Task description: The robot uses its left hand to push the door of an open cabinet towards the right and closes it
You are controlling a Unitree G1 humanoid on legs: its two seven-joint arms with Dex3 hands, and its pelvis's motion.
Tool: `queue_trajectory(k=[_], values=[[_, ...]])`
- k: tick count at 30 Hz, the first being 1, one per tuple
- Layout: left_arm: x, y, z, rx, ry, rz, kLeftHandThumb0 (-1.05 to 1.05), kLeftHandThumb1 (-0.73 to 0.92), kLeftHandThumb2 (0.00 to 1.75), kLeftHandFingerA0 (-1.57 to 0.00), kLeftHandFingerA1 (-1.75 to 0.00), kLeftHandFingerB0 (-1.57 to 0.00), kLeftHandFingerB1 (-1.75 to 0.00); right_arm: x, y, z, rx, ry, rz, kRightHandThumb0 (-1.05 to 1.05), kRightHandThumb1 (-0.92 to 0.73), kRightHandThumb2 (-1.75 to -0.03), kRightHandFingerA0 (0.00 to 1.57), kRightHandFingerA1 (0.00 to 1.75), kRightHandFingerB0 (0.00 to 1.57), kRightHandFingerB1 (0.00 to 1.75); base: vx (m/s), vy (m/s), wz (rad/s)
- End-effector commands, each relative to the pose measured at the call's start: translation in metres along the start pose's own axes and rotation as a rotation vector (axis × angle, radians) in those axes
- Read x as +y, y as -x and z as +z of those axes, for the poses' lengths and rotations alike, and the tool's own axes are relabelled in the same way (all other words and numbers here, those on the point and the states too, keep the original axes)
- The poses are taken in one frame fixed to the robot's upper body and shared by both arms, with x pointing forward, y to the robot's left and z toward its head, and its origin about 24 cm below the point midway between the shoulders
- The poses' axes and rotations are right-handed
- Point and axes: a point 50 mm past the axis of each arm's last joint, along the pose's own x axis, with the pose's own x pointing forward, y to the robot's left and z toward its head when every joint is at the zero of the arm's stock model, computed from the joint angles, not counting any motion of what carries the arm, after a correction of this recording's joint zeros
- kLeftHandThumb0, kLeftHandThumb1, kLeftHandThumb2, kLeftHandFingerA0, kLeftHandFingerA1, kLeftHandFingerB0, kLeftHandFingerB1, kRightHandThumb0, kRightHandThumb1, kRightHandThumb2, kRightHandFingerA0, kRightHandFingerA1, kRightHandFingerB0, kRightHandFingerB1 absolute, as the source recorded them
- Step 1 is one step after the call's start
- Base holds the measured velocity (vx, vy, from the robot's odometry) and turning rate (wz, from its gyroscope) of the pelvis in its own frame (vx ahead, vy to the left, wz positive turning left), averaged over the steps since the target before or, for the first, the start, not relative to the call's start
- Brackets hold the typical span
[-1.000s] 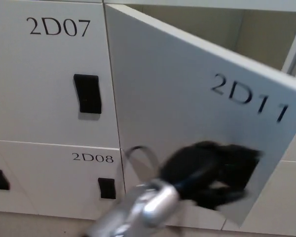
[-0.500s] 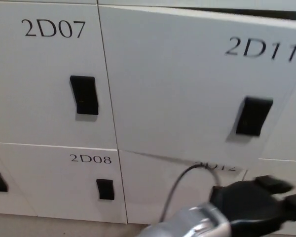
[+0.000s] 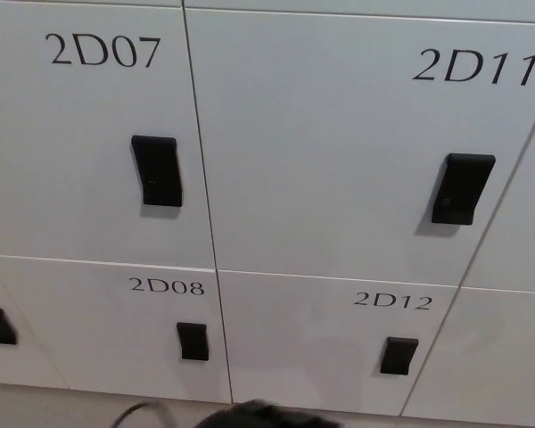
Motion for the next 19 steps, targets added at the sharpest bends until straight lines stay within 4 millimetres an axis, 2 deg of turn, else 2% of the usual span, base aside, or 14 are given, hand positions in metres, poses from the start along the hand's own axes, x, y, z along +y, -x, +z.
queue_trajectory(k=[1,2,3,4,5,7,8,13,19], values=[[0.027,0.067,-0.064,0.202,0.210,0.296,-0.61,0.88,0.66,-0.28,-0.32,-0.24,-0.30,-0.001,0.000,-0.005,0.049,-0.071,0.057,-0.54,-0.67,-1.00,0.37,0.53,0.25,0.46,0.00,0.000,0.00],[0.029,0.067,-0.066,0.208,0.210,0.304,-0.61,0.88,0.66,-0.28,-0.32,-0.24,-0.30,-0.003,0.000,-0.004,0.048,-0.066,0.053,-0.54,-0.67,-1.00,0.37,0.53,0.25,0.46,0.00,0.000,0.00],[0.030,0.075,-0.079,0.262,0.229,0.340,-0.56,0.86,0.66,-0.28,-0.32,-0.25,-0.30,-0.004,0.000,-0.003,0.047,-0.064,0.052,-0.51,-0.69,-0.99,0.37,0.52,0.26,0.47,0.00,0.000,0.00],[0.029,0.091,-0.103,0.365,0.272,0.402,-0.58,0.87,0.67,-0.27,-0.32,-0.26,-0.30,-0.003,0.000,-0.004,0.050,-0.071,0.059,-0.51,-0.69,-0.99,0.36,0.52,0.25,0.46,0.00,0.000,0.00],[0.026,0.101,-0.116,0.428,0.304,0.437,-0.58,0.87,0.67,-0.27,-0.32,-0.26,-0.30,-0.001,0.000,-0.005,0.053,-0.079,0.067,-0.51,-0.69,-0.99,0.36,0.52,0.25,0.46,0.00,0.000,0.00],[0.021,0.111,-0.127,0.489,0.334,0.457,-0.61,0.87,0.67,-0.30,-0.35,-0.27,-0.31,0.003,0.001,-0.008,0.065,-0.067,0.067,-0.49,-0.67,-0.99,0.37,0.53,0.24,0.46,0.00,0.000,0.00],[0.012,0.125,-0.141,0.585,0.382,0.464,-0.63,0.86,0.66,-0.30,-0.36,-0.28,-0.31,0.009,0.001,-0.011,0.079,-0.038,0.073,-0.49,-0.68,-1.00,0.37,0.52,0.25,0.46,0.00,0.000,0.00],[-0.002,0.142,-0.159,0.711,0.425,0.422,-0.62,0.87,0.66,-0.28,-0.34,-0.27,-0.30,0.016,0.003,-0.015,0.085,-0.071,0.097,-0.54,-0.68,-0.99,0.37,0.52,0.27,0.46,0.00,0.000,0.00],[-0.021,0.160,-0.176,0.861,0.464,0.376,-0.59,0.88,0.67,-0.27,-0.34,-0.26,-0.30,0.019,0.003,-0.015,0.077,-0.074,0.095,-0.47,-0.66,-1.01,0.40,0.55,0.26,0.48,0.00,0.000,0.00]])
